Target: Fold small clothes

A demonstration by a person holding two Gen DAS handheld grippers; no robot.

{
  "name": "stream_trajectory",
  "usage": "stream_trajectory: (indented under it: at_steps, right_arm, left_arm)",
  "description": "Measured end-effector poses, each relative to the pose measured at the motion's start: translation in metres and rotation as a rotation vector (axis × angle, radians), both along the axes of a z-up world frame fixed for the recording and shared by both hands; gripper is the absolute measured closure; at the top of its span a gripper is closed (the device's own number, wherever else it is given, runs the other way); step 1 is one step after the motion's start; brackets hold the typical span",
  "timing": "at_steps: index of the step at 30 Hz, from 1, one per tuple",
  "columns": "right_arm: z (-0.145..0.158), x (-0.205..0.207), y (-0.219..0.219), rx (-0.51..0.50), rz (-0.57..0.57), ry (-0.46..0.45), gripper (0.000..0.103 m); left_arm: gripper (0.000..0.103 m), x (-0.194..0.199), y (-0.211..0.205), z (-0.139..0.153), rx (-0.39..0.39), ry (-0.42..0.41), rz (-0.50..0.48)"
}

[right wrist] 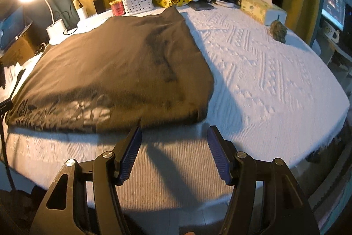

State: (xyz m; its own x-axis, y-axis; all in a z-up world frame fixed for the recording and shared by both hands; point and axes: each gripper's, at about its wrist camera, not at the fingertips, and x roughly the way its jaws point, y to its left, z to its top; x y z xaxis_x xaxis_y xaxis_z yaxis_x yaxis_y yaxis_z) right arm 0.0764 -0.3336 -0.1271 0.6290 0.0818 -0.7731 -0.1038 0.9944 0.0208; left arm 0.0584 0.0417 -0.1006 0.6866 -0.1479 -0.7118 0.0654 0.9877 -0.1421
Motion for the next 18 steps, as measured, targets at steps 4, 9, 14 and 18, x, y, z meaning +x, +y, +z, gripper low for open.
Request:
stream_trajectory:
  at_steps: [4,9,14,18]
  right_arm:
    - [0.000,-0.009,-0.002,0.024,-0.002,0.012,0.030]
    - [0.000,-0.005,0.002,0.057,-0.010,0.009,0.029]
    - [-0.001,0.010,0.012,0.100,-0.018,-0.001,0.029]
    - [-0.002,0.025,0.016,0.166,-0.032,-0.011,0.029]
  left_arm:
    - [0.037,0.001,0.000,0.001,0.000,0.001,0.001]
    - [0.037,0.007,0.004,0.005,0.003,-0.011,0.006]
    - [0.037,0.016,0.013,0.008,0.003,-0.009,0.025]
    - [0.037,0.023,0.019,0.008,0.006,0.001,0.034]
